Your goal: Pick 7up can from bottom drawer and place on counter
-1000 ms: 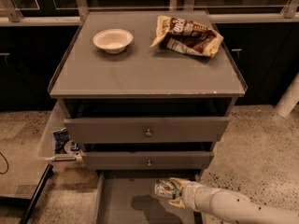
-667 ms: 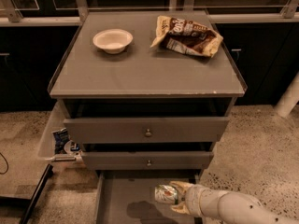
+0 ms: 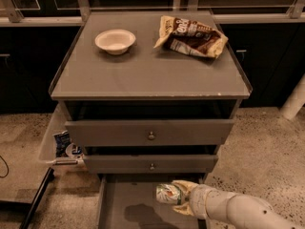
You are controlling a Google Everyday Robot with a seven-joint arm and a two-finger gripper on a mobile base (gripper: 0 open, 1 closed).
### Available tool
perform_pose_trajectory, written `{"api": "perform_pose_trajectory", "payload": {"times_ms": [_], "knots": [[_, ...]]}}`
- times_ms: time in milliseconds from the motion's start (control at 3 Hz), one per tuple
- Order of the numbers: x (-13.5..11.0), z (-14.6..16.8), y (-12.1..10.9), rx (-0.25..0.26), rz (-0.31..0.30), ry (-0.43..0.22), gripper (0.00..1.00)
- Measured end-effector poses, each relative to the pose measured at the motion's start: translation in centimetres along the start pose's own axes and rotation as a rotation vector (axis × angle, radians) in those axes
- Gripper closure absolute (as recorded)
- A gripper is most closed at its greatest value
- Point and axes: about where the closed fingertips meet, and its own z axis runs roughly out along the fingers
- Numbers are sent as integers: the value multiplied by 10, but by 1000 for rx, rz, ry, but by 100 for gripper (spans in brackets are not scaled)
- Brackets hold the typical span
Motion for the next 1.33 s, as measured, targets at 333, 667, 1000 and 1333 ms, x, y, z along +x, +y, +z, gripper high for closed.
{"api": "perform_pose_trajectory", "payload": {"times_ms": [333, 667, 1000, 1333], "knots": [[-45, -62, -53, 70, -89, -39, 100], [-103, -135, -94, 96, -162, -22, 100], [-152, -199, -137, 134, -199, -22, 100], [-152, -199, -137, 134, -199, -22, 100]]}}
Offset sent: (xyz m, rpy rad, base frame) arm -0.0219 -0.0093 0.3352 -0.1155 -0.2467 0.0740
